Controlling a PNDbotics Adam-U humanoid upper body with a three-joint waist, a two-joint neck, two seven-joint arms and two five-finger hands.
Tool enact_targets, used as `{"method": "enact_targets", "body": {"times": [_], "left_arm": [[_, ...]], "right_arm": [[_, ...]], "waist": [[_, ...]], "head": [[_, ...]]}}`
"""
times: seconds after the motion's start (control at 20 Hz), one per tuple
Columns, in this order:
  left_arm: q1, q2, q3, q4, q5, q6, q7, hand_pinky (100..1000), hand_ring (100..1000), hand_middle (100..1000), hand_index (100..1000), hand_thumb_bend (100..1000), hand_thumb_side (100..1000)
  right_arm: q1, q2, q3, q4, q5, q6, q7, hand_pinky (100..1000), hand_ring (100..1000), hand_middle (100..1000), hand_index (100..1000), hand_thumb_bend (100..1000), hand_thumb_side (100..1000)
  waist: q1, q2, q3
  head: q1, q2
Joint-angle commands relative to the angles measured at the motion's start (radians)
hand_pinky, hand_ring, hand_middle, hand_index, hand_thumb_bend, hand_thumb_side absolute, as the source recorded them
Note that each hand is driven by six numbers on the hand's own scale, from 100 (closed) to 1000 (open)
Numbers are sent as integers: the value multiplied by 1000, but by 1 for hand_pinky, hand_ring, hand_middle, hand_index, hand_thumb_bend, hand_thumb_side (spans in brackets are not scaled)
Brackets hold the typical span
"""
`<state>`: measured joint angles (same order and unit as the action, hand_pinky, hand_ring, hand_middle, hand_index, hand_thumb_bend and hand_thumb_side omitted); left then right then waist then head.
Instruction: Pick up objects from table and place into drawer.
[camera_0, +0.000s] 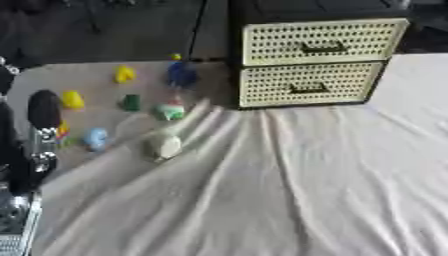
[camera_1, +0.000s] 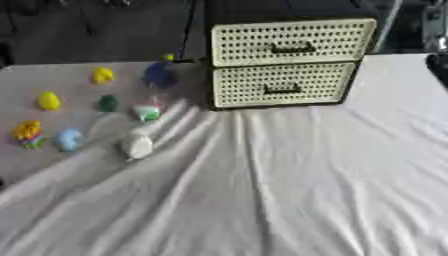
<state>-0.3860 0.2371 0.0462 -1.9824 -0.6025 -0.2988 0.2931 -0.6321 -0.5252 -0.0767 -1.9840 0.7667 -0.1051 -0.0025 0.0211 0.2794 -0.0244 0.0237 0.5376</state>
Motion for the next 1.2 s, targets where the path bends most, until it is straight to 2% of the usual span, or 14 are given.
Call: {"method": "enact_targets", "body": {"times": [0.05,0.2,0.45,0.65,0.7,0.75,0.8,0.85,0.9,0.95,1.05,1.15,1.2], "left_arm": [[-5,8,-1,-18,6,1,-2,725,874,874,978,342,929],[-4,7,-2,-18,8,0,-4,725,875,874,979,342,929],[-4,6,-5,-18,10,-2,-8,725,875,874,978,341,929],[-4,5,-6,-18,11,-2,-9,724,875,874,977,341,929],[-4,5,-6,-18,12,-2,-10,724,875,874,977,342,929],[-4,5,-6,-18,12,-2,-10,724,875,874,977,341,929],[-4,5,-6,-18,12,-2,-10,723,875,874,978,341,929],[-4,5,-7,-18,12,-2,-11,723,875,874,978,341,929],[-4,5,-7,-18,13,-2,-11,723,875,874,978,341,930],[-5,5,-7,-18,13,-2,-11,723,875,874,978,338,932],[-6,6,-8,-18,14,-3,-12,723,875,874,978,329,938],[-6,6,-10,-18,15,-3,-12,722,875,874,977,323,941],[-6,6,-10,-18,15,-3,-13,722,875,873,977,316,944]], "right_arm": [[-39,-54,16,-16,75,32,209,427,497,609,858,100,1000],[-67,-68,44,-16,101,12,415,397,488,590,860,100,1000],[-90,-82,89,-16,86,-55,677,379,507,569,863,100,1000],[-96,-84,104,-16,48,-82,804,303,475,530,862,100,1000],[-95,-86,105,-16,39,-82,819,273,454,506,874,100,1000],[-95,-88,107,-16,32,-80,829,206,401,455,904,100,984],[-94,-91,111,-16,27,-78,837,124,322,365,940,100,856],[-93,-94,113,-16,23,-76,844,124,322,365,940,100,856],[-91,-95,116,-16,20,-74,851,100,213,226,960,100,654],[-90,-97,118,-16,18,-69,859,100,153,154,945,100,581],[-84,-99,116,-16,18,-57,863,100,129,117,913,100,511],[-77,-100,117,-16,17,-44,866,100,125,112,901,100,496],[-74,-99,115,-16,15,-34,860,100,112,100,859,100,455]], "waist": [[0,-22,2],[0,-23,4],[0,-24,8],[-1,-24,9],[-1,-24,9],[-2,-24,9],[-2,-23,10],[-3,-23,10],[-3,-22,11],[-4,-21,12],[-5,-20,12],[-6,-19,13],[-7,-19,13]], "head": [[-5,-10],[-8,-10],[-13,-11],[-15,-13],[-15,-13],[-15,-13],[-15,-13],[-14,-13],[-14,-13],[-13,-12],[-10,-12],[-9,-12],[-8,-12]]}}
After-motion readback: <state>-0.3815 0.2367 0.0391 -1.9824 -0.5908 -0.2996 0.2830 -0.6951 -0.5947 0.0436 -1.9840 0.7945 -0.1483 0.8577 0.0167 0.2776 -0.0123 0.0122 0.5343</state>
